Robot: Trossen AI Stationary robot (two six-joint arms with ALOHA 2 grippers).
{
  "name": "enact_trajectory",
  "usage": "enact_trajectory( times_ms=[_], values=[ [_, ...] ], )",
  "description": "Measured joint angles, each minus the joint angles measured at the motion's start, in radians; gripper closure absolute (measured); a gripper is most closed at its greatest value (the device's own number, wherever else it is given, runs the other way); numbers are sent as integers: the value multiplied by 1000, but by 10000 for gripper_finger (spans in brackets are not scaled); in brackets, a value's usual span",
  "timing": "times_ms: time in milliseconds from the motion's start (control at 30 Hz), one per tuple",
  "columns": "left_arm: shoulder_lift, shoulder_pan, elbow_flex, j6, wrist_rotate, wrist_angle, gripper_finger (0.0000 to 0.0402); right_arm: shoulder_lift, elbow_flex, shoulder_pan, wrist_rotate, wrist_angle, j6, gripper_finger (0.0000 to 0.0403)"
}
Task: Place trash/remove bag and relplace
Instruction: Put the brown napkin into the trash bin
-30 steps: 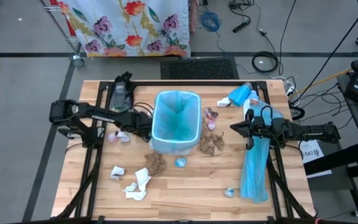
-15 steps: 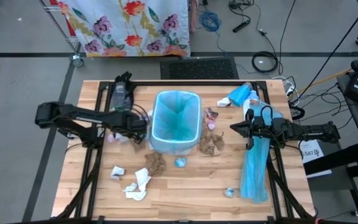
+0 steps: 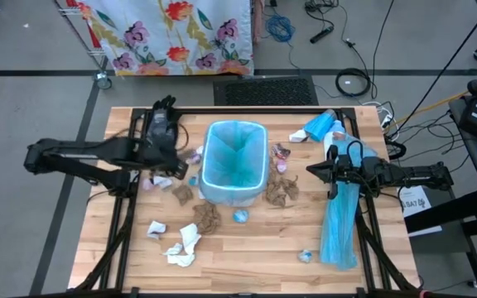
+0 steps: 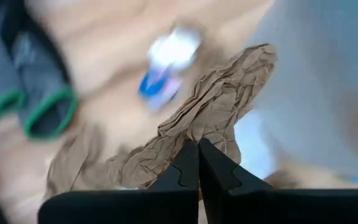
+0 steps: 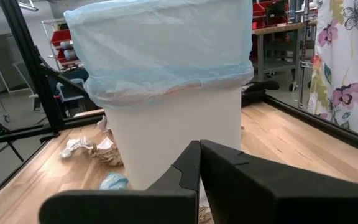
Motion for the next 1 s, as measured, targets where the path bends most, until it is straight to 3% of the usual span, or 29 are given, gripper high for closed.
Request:
enact_trajectory(
  times_ms=[267, 433, 633, 1000],
  values=[
    [-30, 1, 248, 202, -105, 30, 401, 0, 0, 0, 0, 0, 0, 403],
    [-2, 17, 354, 350, -99, 182, 401, 0, 0, 0, 0, 0, 0, 403],
    [108, 50, 461, 490, 20, 285, 401, 0, 0, 0, 0, 0, 0, 403],
    [309, 64, 560, 547, 207, 352, 386, 0, 0, 0, 0, 0, 0, 403]
  ],
)
